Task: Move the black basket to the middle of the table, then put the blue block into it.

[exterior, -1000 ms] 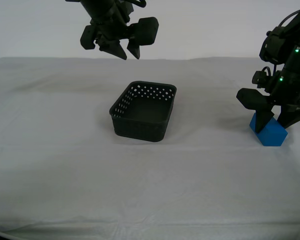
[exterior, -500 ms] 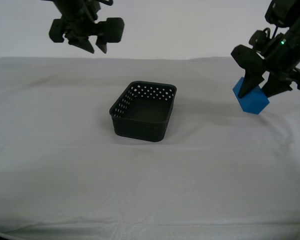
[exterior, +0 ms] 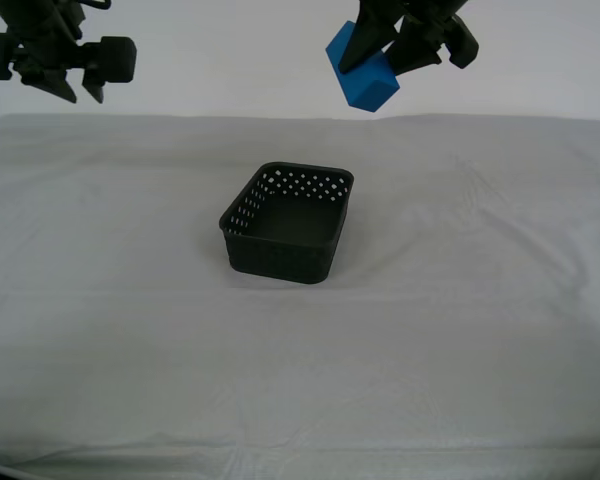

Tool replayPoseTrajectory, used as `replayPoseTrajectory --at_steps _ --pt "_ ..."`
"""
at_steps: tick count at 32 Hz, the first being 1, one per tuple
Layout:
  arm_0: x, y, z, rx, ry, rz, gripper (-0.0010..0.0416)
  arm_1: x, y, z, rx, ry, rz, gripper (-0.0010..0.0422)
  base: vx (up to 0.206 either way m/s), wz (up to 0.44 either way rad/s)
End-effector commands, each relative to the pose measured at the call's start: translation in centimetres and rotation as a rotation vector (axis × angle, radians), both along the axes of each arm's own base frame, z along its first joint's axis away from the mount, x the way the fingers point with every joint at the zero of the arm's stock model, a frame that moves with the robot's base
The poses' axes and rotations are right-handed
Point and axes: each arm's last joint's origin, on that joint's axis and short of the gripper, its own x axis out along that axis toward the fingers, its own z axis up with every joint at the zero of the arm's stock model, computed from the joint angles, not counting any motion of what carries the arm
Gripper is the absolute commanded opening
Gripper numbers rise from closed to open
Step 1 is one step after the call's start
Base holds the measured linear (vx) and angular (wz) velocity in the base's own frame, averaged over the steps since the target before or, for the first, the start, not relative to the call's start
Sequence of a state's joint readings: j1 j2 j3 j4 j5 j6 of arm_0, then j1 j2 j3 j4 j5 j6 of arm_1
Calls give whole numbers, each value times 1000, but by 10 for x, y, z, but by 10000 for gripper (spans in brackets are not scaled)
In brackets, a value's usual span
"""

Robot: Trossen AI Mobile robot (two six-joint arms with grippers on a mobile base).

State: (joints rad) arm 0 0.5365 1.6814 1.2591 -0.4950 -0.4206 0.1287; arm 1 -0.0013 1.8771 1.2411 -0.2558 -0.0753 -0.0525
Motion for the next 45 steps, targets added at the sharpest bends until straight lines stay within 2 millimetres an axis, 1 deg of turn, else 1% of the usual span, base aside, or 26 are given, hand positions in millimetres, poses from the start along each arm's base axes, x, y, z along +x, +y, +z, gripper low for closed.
replayPoseTrajectory --at_steps 1,2,3,5,7,11,12,13,14,16,18,23,25,26,27,34,36,41,42,44,45 --pt "-1 15 -7 35 -4 48 -1 -1 9 0 -2 10 20 167 0 0" --pt "0 18 -11 33 5 49 -1 -1 9 -1 -2 13 20 167 0 0" --pt "2 26 -22 22 30 61 -1 -2 9 -1 -3 26 21 167 0 0" --pt "4 31 -30 15 41 66 -1 -3 10 -2 -3 35 21 167 0 0" --pt "7 41 -44 16 42 82 -1 -4 10 -3 -3 52 22 167 0 0" --pt "13 48 -60 19 40 90 -1 -5 11 -3 -1 59 22 167 0 0" --pt "16 52 -76 10 74 100 -1 -5 11 -3 -4 59 20 167 0 0" --pt "17 53 -80 9 80 102 -1 -5 11 -3 -4 59 20 167 0 0" --pt "20 56 -89 2 101 109 -1 -5 11 -3 -4 59 20 167 0 0" --pt "22 59 -96 -6 109 111 -1 -5 11 -3 -4 60 20 167 0 0" --pt "27 66 -99 -1 102 116 0 -5 11 -4 -1 67 17 167 0 0" --pt "31 69 -92 15 73 121 8 -6 11 -4 -2 72 17 167 0 0" --pt "30 69 -93 14 75 121 27 -6 11 -4 -2 72 17 167 0 0" --pt "30 70 -93 14 74 123 54 -6 11 -4 -2 72 17 167 0 0" --pt "30 70 -93 14 74 123 60 -6 11 -4 -2 72 17 167 0 0" --pt "29 71 -92 15 71 126 160 -6 11 -4 -2 72 17 167 0 0" --pt "29 71 -92 15 71 127 199 -6 11 -4 -2 72 17 167 0 0" --pt "28 72 -93 14 73 128 318 -6 11 -4 -2 72 17 167 0 0" --pt "28 72 -93 14 73 129 328 -6 11 -4 -2 72 17 167 0 0" --pt "27 72 -93 13 75 129 369 -6 11 -4 -2 72 17 167 0 0" --pt "27 72 -93 13 76 130 374 -6 11 -4 -2 73 17 167 0 0"
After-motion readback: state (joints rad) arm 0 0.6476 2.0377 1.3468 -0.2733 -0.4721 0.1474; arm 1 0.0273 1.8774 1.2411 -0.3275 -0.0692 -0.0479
